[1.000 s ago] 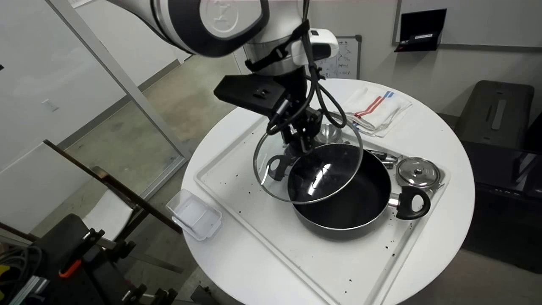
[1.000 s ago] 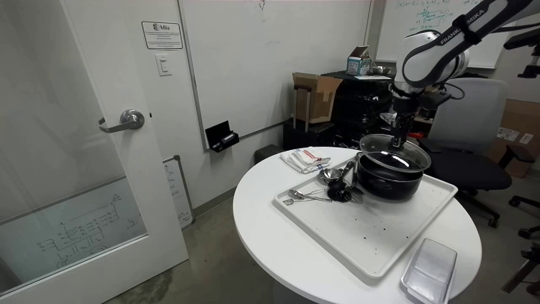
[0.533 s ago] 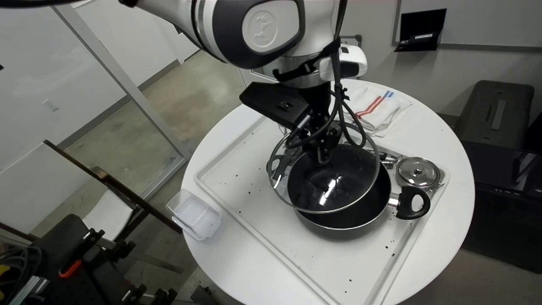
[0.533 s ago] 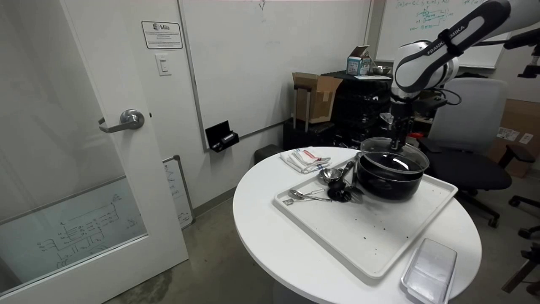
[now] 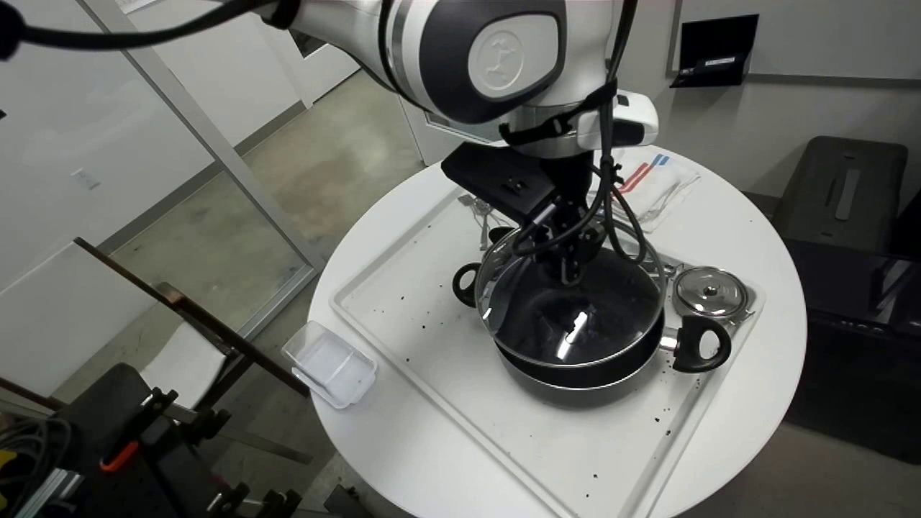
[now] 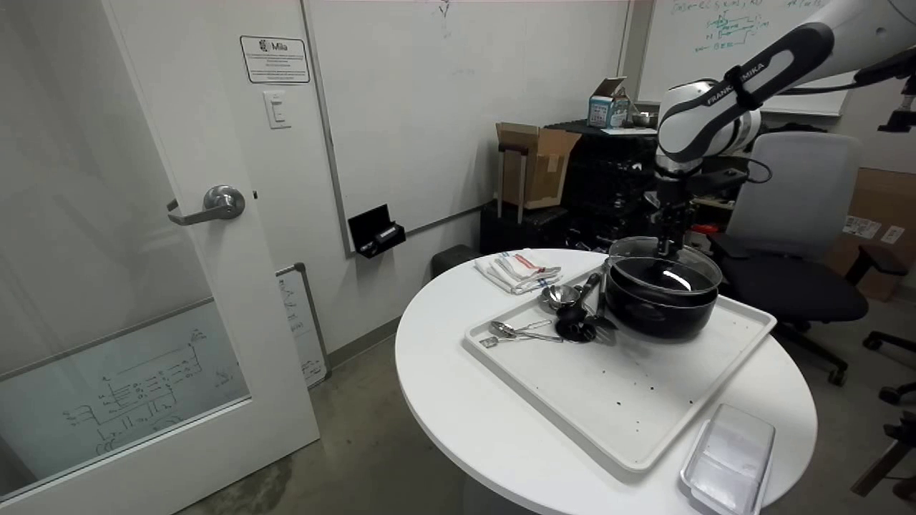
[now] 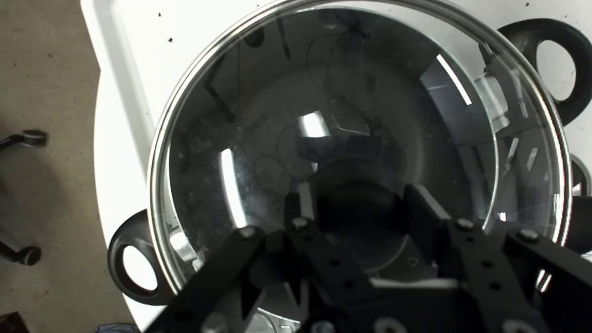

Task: Put the lid on the pot

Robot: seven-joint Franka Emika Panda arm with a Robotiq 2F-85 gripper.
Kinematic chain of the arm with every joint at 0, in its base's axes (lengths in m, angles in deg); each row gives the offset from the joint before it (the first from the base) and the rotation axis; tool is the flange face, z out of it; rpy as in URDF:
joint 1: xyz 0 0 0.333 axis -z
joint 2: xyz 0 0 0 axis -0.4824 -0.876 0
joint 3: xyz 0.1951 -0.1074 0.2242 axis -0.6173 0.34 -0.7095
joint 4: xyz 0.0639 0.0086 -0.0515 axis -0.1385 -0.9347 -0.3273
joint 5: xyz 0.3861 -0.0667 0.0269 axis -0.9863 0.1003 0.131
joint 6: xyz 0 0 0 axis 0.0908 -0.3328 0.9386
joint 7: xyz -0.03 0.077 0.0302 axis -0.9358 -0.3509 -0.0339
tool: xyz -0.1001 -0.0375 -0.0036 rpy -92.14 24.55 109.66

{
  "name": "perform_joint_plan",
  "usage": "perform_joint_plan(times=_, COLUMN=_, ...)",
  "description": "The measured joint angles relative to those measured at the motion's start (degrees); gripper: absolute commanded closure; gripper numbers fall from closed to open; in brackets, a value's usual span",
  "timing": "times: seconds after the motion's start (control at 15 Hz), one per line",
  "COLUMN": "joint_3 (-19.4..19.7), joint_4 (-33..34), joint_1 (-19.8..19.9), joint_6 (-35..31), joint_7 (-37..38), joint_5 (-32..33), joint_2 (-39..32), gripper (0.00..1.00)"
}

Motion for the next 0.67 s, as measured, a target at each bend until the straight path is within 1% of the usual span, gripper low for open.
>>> perform_joint_plan(times=0.67, joint_3=0.3, joint_4=9.5, joint_1=0.5, joint_6=5.2, joint_7=2.5, joint_5=0.0, joint_2=-7.1, gripper=0.75)
